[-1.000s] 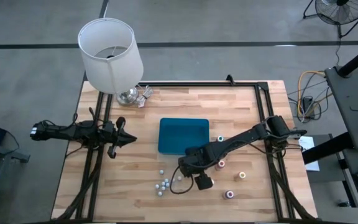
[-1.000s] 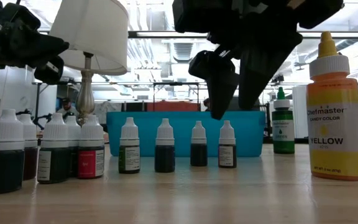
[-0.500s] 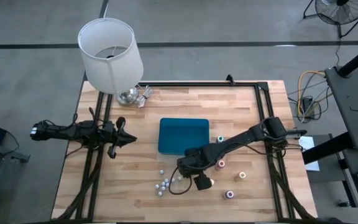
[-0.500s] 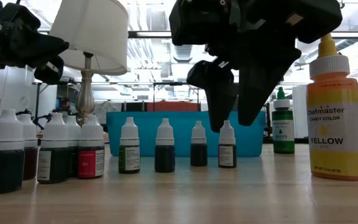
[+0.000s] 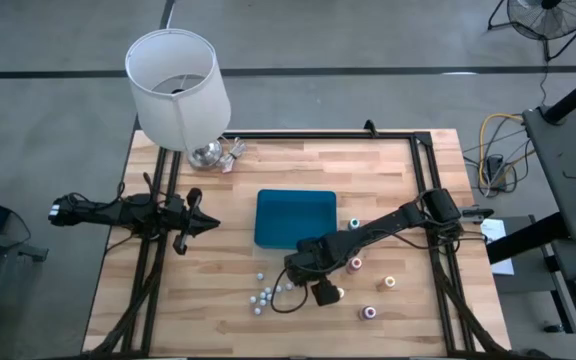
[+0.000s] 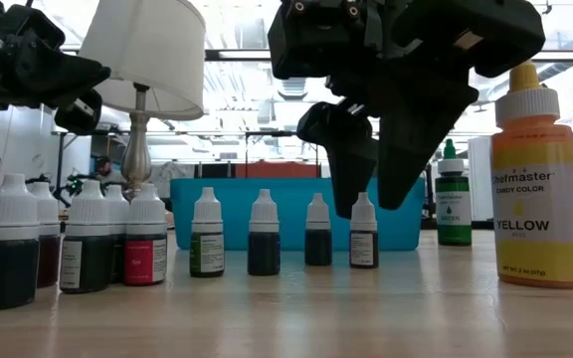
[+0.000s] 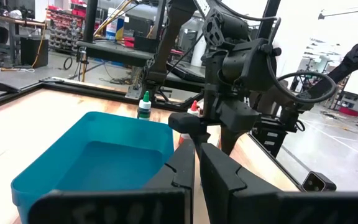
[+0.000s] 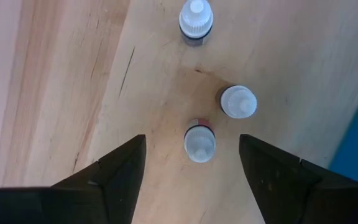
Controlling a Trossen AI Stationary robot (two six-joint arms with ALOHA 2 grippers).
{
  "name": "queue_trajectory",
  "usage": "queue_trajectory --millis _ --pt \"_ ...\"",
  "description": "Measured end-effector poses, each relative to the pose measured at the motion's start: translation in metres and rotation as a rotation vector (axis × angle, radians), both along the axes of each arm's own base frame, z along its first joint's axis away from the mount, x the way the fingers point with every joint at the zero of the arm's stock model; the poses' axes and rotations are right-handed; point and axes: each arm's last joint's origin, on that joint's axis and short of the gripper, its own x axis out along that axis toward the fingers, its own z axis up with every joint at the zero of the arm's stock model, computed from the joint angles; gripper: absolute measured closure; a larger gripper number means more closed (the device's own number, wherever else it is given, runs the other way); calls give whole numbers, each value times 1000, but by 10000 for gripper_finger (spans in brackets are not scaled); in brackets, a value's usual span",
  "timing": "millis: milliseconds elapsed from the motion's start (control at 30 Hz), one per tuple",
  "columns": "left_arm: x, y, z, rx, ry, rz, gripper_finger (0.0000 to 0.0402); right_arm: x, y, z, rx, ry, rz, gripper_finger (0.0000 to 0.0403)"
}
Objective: Pick & Place food coloring
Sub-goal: Put the right small red food coloring bottle into the blue bin
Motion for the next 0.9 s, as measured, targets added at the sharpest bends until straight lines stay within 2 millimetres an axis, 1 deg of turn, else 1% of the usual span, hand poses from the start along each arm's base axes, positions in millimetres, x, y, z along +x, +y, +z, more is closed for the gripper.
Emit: queue_trajectory --millis 533,900 --pt "0 0 0 0 0 0 402 0 0 -2 3 -5 -1 195" --pt "0 0 0 0 0 0 402 0 0 -2 3 -7 -1 202"
